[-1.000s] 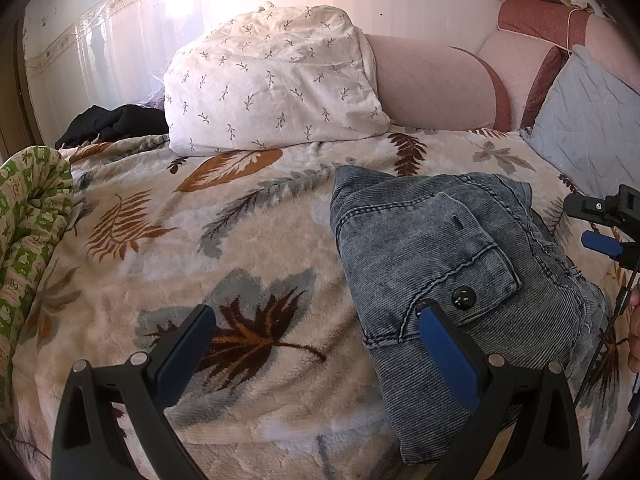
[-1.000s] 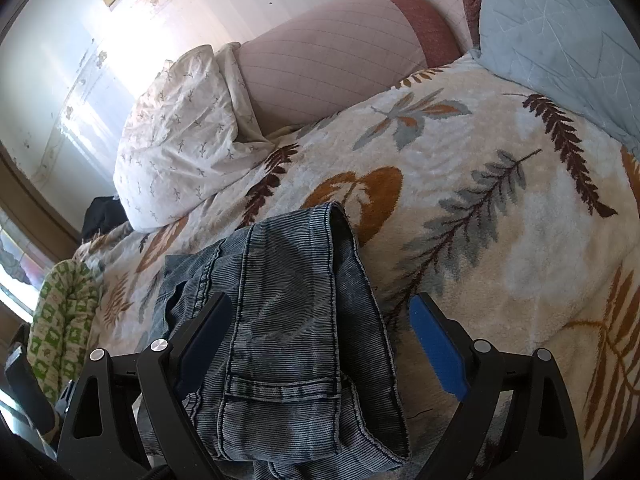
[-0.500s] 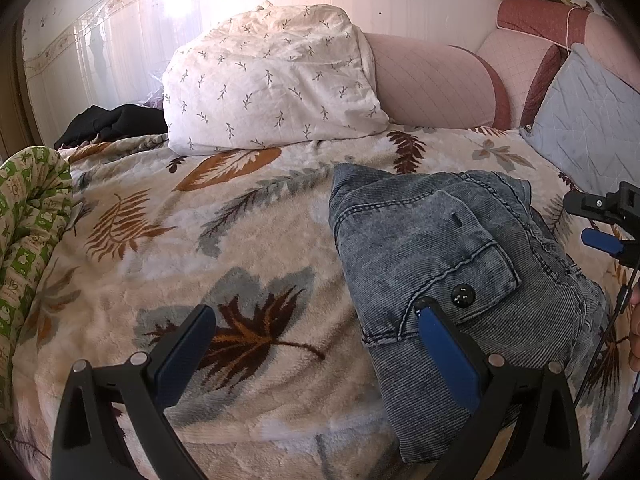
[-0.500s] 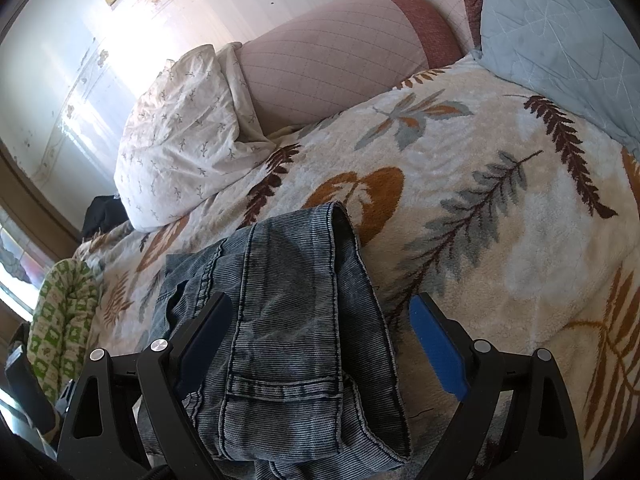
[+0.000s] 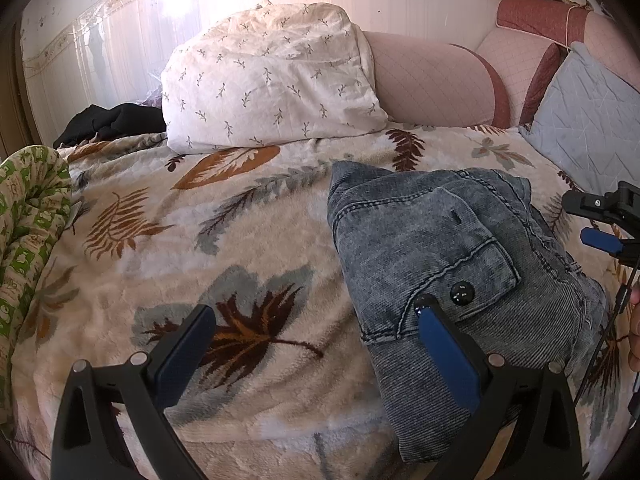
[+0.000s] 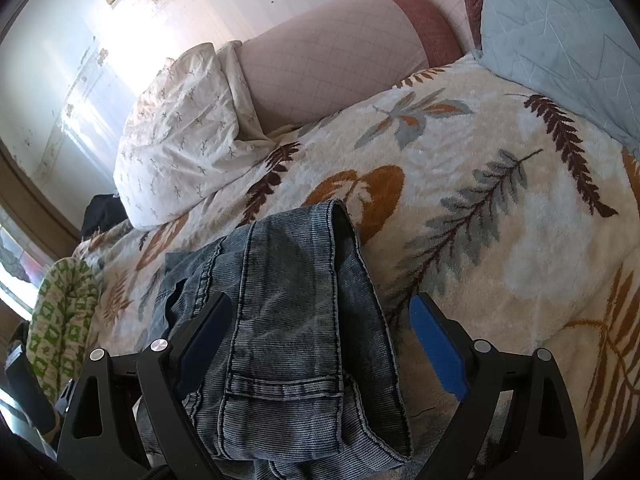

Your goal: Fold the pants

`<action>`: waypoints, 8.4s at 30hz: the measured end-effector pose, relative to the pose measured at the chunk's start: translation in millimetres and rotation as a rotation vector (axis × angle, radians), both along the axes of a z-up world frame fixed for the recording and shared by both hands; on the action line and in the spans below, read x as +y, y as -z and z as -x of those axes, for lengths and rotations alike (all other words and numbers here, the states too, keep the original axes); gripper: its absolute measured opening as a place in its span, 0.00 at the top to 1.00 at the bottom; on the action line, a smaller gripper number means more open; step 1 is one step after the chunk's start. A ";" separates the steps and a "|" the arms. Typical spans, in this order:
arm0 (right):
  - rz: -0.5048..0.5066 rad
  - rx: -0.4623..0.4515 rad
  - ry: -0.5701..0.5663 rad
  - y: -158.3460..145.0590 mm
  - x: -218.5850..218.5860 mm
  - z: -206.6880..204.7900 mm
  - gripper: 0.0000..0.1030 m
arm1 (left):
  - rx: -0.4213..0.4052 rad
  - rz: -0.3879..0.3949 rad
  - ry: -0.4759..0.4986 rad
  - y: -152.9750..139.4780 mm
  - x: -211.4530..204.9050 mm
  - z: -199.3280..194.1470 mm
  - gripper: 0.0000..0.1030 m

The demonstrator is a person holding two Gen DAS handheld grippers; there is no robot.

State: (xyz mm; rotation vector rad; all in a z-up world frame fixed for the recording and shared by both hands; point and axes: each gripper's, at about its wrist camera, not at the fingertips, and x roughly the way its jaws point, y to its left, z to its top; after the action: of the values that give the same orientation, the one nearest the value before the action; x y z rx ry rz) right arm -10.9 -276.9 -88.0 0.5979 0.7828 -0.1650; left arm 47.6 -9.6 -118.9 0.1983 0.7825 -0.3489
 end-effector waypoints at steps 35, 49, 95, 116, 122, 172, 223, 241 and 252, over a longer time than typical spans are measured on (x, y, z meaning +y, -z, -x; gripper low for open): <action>0.005 0.002 -0.009 2.2 1.9 -1.1 0.12 | 0.007 0.003 0.015 1.6 -1.8 -1.9 0.00; -0.181 0.011 -0.002 11.8 -32.8 -1.3 0.12 | 0.120 0.108 0.147 -11.9 -0.5 -39.6 0.00; -0.285 0.040 -0.290 24.0 29.6 -16.6 0.50 | 0.351 0.404 0.308 2.0 1.5 -34.5 0.55; -0.270 0.091 -0.396 33.5 98.9 -48.1 0.37 | 0.204 0.161 0.107 -6.0 51.3 -34.6 0.30; -0.209 0.071 -0.410 10.6 95.9 -42.2 0.33 | -0.011 0.149 0.049 -41.2 64.6 -24.5 0.13; 0.135 -0.310 -0.238 -79.2 108.1 108.4 0.25 | -0.255 -0.092 -0.066 -81.1 49.5 117.2 0.00; 0.319 -0.291 -0.321 -37.5 174.3 108.1 0.21 | -0.157 -0.039 -0.359 -28.0 115.9 93.0 0.00; 0.354 -0.301 -0.316 -38.8 177.9 110.6 0.21 | -0.169 0.006 -0.337 -36.4 119.6 98.7 0.00; 0.359 -0.298 -0.318 -36.8 178.2 109.5 0.21 | -0.165 0.018 -0.307 -38.3 115.6 102.3 0.00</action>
State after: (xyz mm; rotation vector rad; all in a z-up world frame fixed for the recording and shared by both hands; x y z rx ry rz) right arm -120.5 -98.7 -51.2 0.1465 0.5319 0.0760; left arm -54.7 106.0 -80.6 0.0862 0.6348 -0.0486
